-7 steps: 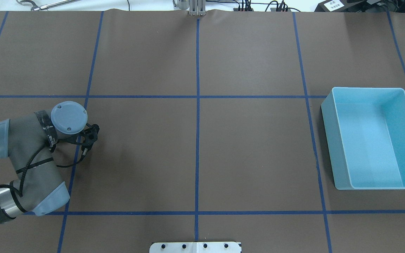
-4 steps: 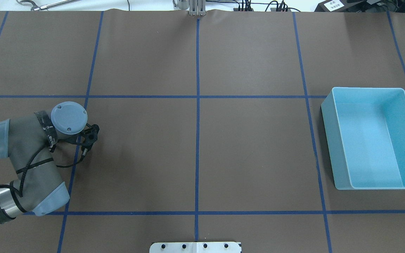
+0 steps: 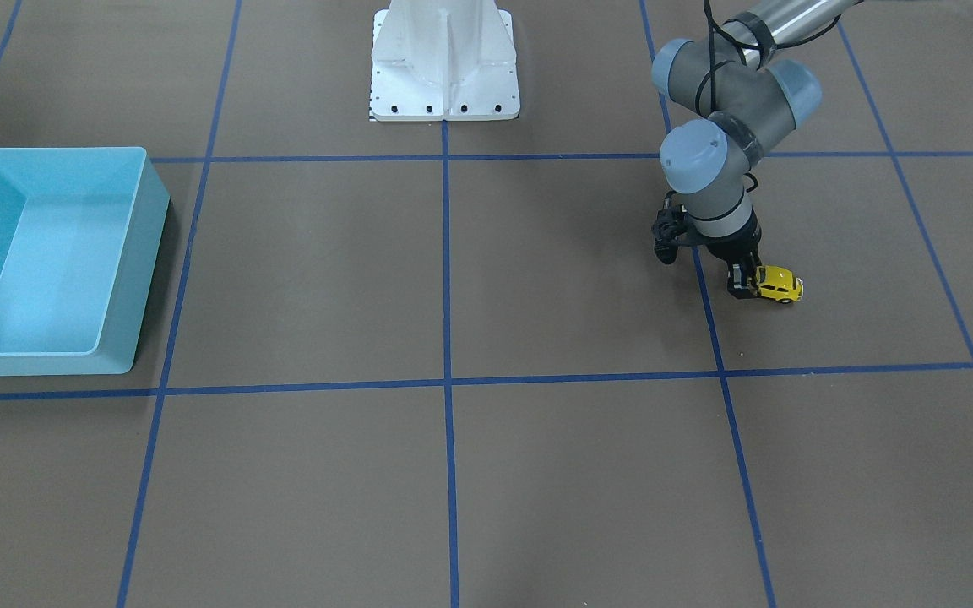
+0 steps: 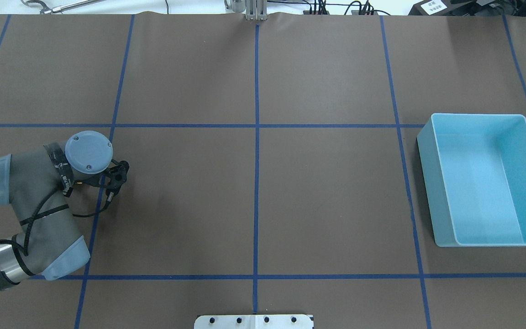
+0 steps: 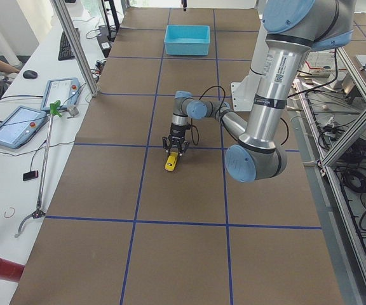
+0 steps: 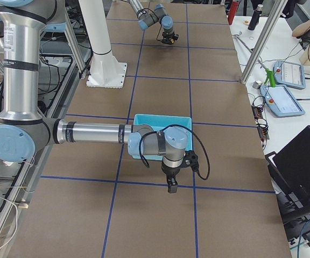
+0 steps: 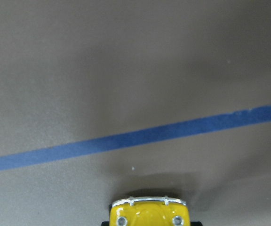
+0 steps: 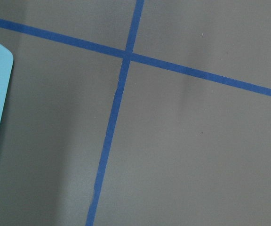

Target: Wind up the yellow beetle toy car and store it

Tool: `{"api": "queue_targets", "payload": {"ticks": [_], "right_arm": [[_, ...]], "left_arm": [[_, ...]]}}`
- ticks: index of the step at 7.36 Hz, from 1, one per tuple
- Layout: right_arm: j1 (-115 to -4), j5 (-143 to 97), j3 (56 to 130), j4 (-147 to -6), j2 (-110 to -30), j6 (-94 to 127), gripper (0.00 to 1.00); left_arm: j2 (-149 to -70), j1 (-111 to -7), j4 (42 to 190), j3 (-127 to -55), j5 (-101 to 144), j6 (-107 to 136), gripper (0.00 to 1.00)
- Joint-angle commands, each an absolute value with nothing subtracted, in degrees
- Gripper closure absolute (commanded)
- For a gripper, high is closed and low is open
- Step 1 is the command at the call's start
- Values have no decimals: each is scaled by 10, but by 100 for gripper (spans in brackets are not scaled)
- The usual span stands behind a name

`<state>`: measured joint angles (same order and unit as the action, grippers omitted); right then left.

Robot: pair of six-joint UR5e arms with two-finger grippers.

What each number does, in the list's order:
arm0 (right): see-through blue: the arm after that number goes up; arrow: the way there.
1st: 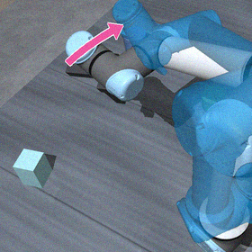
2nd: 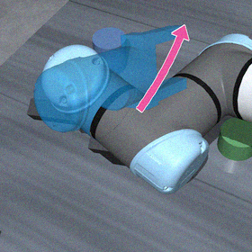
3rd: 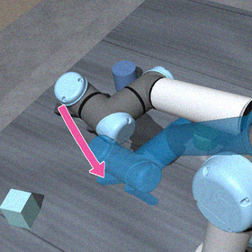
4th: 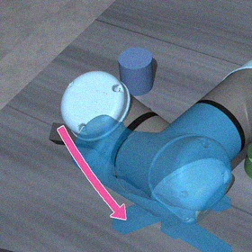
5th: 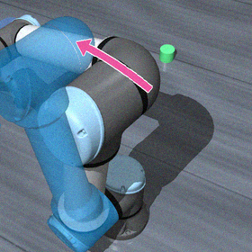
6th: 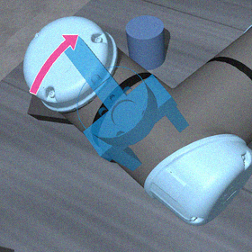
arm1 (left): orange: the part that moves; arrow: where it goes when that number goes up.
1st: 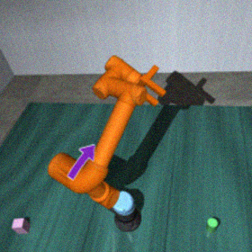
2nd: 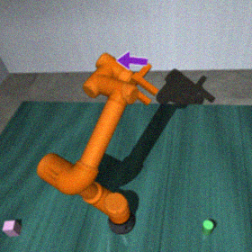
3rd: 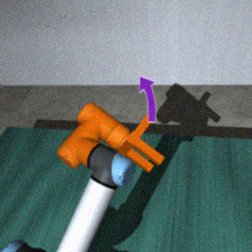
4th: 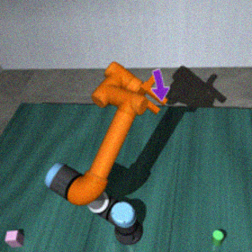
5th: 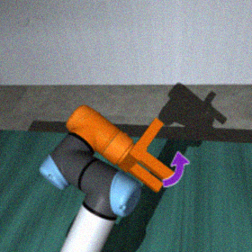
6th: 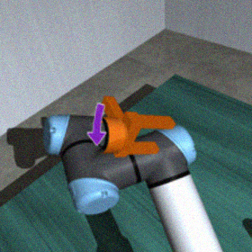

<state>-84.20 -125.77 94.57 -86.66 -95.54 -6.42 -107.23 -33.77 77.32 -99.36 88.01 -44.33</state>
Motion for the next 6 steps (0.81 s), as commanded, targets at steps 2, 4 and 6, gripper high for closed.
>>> {"api": "queue_targets", "payload": {"ticks": [2,4,6], "right_arm": [[-842,-1258,946,-867,-955,-64,0],[-842,-1258,946,-867,-955,-64,0],[-842,-1258,946,-867,-956,-64,0]], "left_arm": [[-1066,-394,830,-1044,905,-444,87],[-1050,-424,877,-1046,955,-439,88],[-1023,-450,901,-1041,1031,-408,91]]}}
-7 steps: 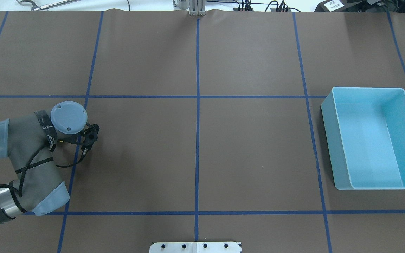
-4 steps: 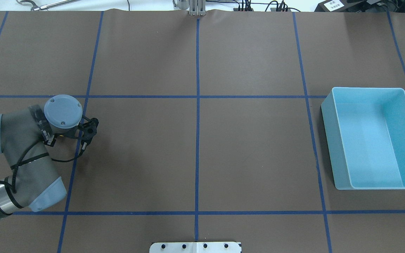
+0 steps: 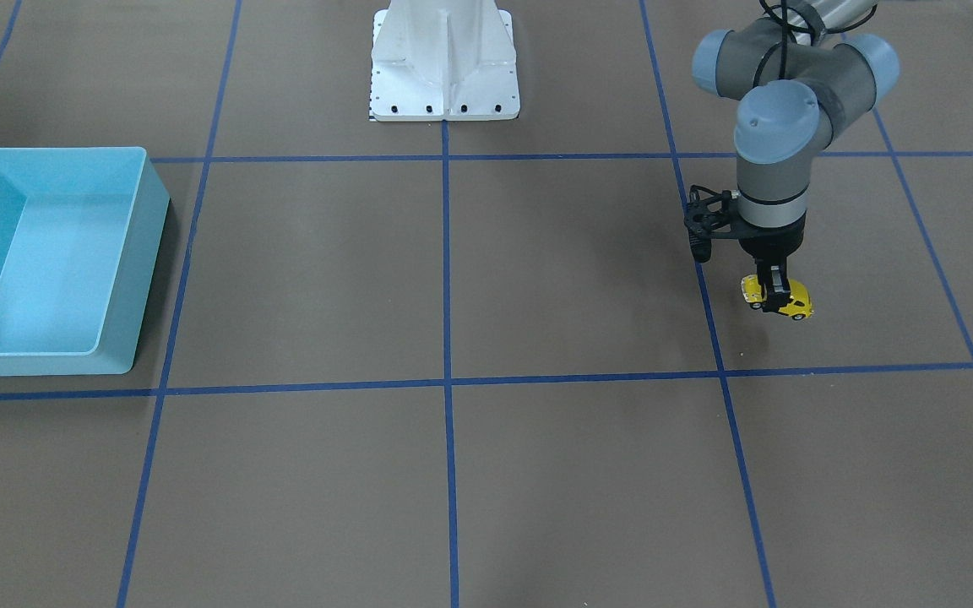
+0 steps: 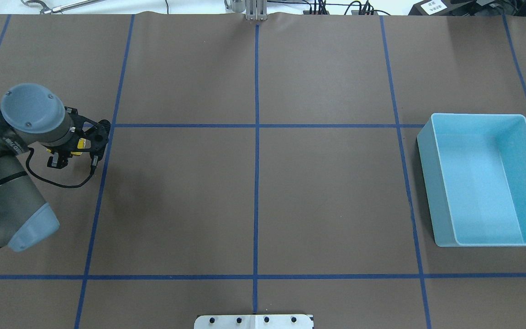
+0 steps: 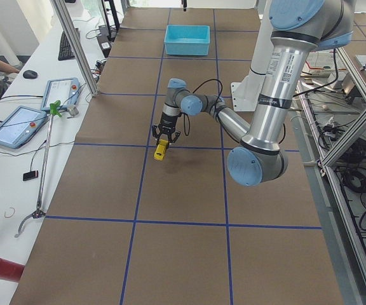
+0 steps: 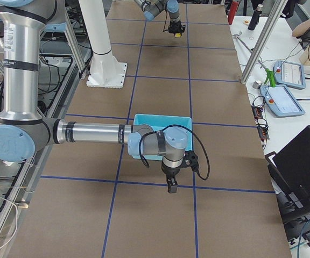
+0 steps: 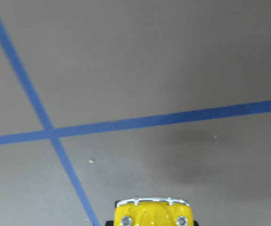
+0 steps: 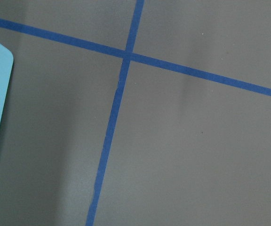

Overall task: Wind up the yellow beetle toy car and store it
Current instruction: 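Drag the car backward along the table toward the robot with the left gripper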

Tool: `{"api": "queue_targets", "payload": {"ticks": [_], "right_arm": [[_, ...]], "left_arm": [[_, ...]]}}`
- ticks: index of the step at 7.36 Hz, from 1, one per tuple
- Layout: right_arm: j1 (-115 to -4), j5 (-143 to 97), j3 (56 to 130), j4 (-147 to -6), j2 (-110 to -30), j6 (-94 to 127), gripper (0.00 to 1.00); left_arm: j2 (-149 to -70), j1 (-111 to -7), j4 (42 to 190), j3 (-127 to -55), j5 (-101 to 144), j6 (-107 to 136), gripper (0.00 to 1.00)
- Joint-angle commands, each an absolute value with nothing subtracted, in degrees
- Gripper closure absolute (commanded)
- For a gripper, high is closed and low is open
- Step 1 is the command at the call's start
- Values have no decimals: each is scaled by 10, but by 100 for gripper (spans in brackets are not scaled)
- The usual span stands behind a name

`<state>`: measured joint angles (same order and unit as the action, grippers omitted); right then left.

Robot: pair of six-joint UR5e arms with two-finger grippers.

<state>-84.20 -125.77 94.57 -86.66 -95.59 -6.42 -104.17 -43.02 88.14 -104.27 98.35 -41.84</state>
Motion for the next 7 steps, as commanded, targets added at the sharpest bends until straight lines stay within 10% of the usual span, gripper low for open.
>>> {"api": "queue_targets", "payload": {"ticks": [1,7], "right_arm": [[-842,-1258,946,-867,-956,-64,0],[-842,-1258,944,-867,-958,-64,0]], "left_arm": [[-1018,-460,909,-1034,1041,-461,91],[-1005,-468,911,-978,1112,-487,92]]}}
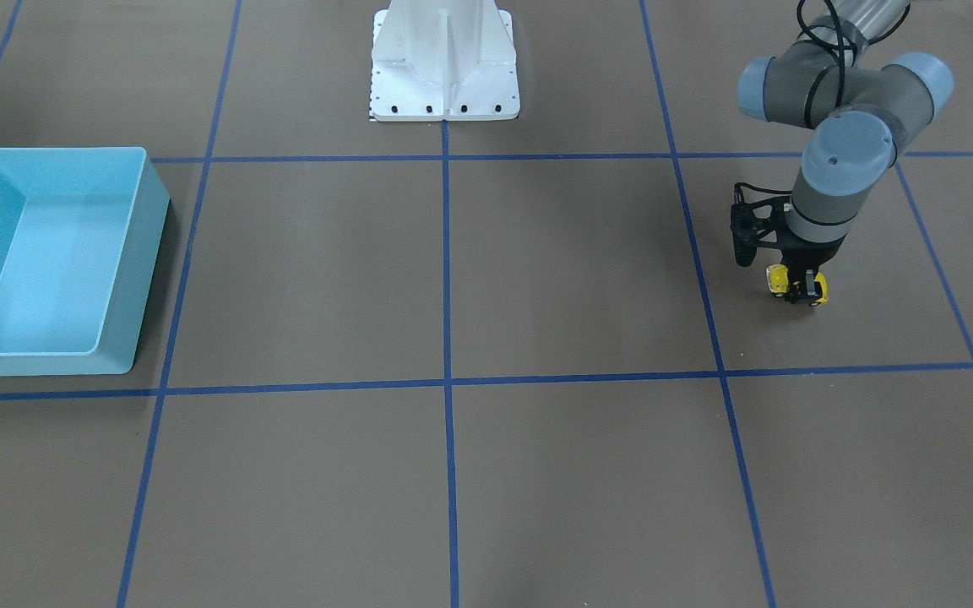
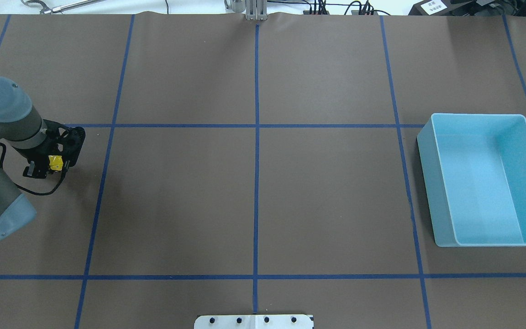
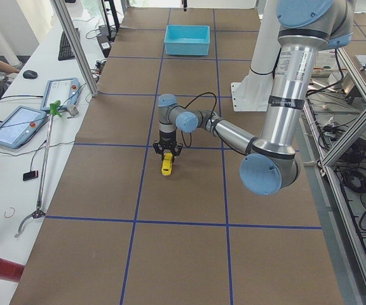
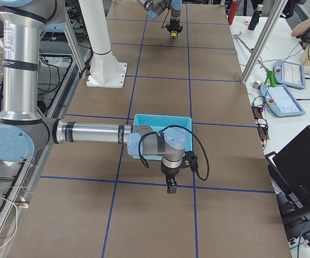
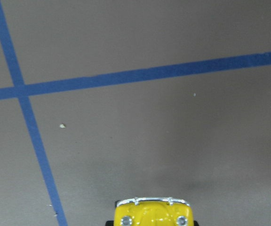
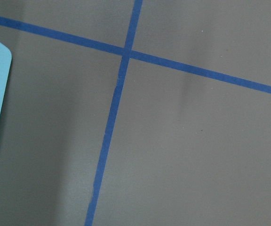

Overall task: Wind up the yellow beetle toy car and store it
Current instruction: 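Drag the car backward along the table toward the robot with the left gripper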

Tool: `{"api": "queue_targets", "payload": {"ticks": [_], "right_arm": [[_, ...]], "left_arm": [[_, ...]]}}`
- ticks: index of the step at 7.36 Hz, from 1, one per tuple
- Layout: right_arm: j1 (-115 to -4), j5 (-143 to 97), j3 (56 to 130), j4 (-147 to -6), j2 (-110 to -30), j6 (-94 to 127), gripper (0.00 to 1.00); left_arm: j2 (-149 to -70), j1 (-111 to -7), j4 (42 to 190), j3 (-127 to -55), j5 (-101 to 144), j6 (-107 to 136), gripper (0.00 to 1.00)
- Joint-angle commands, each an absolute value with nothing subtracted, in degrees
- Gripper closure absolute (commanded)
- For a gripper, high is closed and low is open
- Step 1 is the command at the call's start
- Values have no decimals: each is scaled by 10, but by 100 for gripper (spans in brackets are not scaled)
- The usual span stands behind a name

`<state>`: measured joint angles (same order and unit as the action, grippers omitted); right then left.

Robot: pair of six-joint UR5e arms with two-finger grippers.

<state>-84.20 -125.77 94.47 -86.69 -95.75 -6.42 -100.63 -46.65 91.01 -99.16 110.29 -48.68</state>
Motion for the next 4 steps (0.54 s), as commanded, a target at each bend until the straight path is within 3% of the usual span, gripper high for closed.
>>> {"api": "queue_targets", "payload": {"ticks": [1,4], "right_arm": [[-842,-1258,944,-867,-958,-64,0],[-842,-1258,944,-867,-958,-64,0]], "left_arm": [[-1005,-470,910,-975,1111,-488,92],[-1002,-474,911,-972,1107,-490,92]]}}
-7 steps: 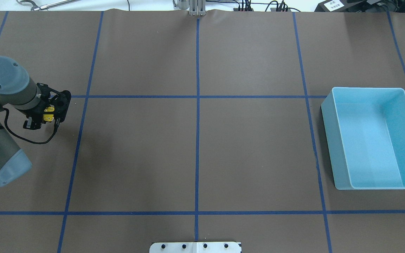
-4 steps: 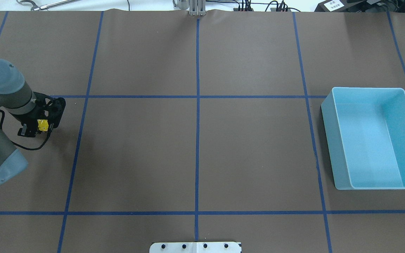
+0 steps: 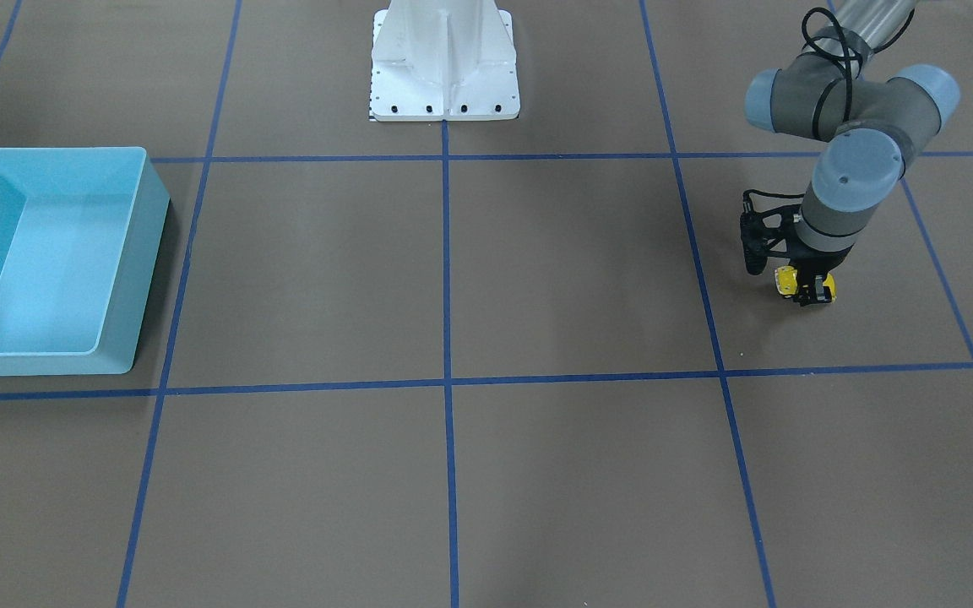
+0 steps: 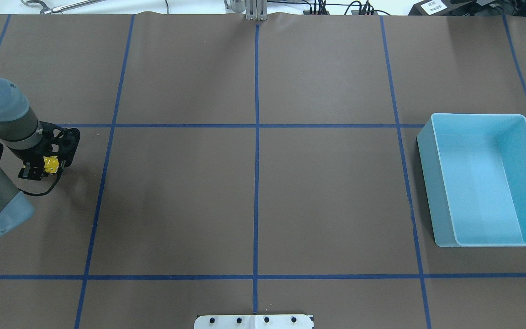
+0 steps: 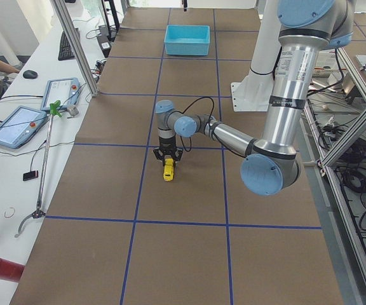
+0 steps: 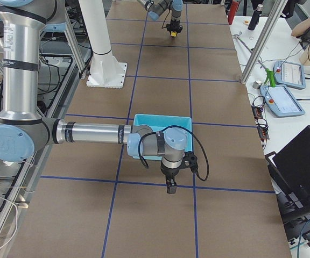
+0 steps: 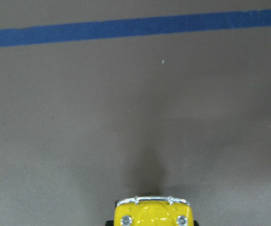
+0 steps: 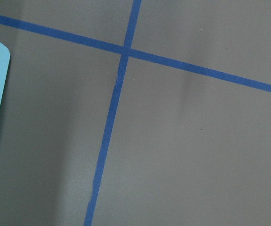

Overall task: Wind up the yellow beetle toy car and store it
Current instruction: 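Drag the car backward along the table toward the robot with the left gripper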

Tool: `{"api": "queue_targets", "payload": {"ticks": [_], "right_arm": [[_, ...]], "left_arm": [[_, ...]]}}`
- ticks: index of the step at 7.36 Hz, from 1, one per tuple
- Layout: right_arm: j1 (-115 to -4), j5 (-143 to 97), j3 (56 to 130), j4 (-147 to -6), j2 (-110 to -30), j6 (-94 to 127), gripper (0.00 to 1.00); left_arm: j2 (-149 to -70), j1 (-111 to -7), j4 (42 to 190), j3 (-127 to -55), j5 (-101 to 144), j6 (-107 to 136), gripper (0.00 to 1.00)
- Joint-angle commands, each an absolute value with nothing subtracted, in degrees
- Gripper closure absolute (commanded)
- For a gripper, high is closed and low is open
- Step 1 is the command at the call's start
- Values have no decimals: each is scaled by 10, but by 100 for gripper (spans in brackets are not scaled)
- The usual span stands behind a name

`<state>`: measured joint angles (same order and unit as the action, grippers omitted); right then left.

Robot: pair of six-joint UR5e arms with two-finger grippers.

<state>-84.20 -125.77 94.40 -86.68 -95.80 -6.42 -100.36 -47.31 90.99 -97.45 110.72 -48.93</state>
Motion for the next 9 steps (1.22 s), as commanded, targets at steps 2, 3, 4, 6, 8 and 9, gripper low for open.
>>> {"api": "queue_targets", "payload": {"ticks": [2,3,4,6,8,9], "right_arm": [[-842,-1258,944,-867,-958,-64,0],[-842,-1258,944,-867,-958,-64,0],[-842,-1258,944,-867,-958,-64,0],[-842,-1258,944,-867,-957,-64,0],[-842,-1258,944,-867,-957,-64,0],[-842,-1258,945,-867,-957,-64,0]], "left_arm": [[-994,-473,915,-971,1107,-491,92],[-992,-472,922,-969,1107,-491,92],[-989,-472,923,-970,1107,-492,92],[-980,-473,930,-972,1112,-509,94],[-965,-477,939,-976,1112,-510,94],[-959,-480,954,-976,1113,-510,94]]}}
